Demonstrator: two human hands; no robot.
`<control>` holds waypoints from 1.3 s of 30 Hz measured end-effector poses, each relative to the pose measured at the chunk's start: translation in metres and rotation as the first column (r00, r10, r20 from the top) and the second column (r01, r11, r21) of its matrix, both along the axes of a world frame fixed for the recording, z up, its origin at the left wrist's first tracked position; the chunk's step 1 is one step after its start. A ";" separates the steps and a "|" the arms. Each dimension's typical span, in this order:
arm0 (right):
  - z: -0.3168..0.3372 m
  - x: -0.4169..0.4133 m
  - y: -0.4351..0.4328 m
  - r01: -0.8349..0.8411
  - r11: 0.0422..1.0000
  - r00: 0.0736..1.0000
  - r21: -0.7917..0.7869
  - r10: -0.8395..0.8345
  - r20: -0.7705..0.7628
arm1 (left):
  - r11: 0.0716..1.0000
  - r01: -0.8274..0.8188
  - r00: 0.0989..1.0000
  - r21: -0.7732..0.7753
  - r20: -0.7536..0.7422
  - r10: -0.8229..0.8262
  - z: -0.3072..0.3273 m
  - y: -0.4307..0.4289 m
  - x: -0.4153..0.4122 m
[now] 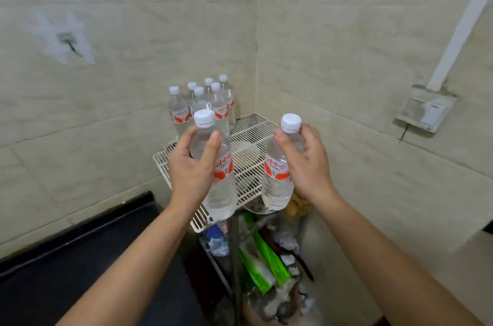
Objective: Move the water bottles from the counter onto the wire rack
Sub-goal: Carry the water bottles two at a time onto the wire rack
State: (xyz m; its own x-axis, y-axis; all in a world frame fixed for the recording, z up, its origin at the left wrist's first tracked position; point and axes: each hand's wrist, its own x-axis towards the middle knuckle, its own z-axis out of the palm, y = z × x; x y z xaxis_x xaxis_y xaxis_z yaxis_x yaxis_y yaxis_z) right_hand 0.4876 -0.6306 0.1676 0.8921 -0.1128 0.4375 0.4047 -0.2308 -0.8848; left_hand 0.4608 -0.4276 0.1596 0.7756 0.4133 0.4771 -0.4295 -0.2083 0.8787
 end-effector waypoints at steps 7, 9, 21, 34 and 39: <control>-0.003 0.135 0.003 -0.221 0.966 0.973 -0.136 0.227 0.037 | 0.973 -0.227 0.971 0.038 -0.073 0.229 -0.007 -0.017 0.081; -0.001 0.173 0.006 -0.261 0.944 0.960 -0.201 0.277 0.053 | 0.972 -0.226 0.966 0.067 -0.111 0.233 -0.005 -0.020 0.104; 0.004 0.336 0.038 -0.405 0.632 0.884 -0.661 0.455 -0.107 | 0.885 -0.338 0.830 0.322 -0.341 0.441 -0.003 0.059 0.200; 0.015 0.432 0.098 -0.542 0.629 0.839 -0.558 0.436 -0.325 | 0.932 -0.297 0.861 0.208 -0.365 0.355 -0.015 0.130 0.268; -0.003 0.445 0.102 -0.589 0.737 0.805 -0.331 0.499 -0.322 | 0.924 -0.333 0.872 0.189 -0.312 0.378 -0.026 0.120 0.274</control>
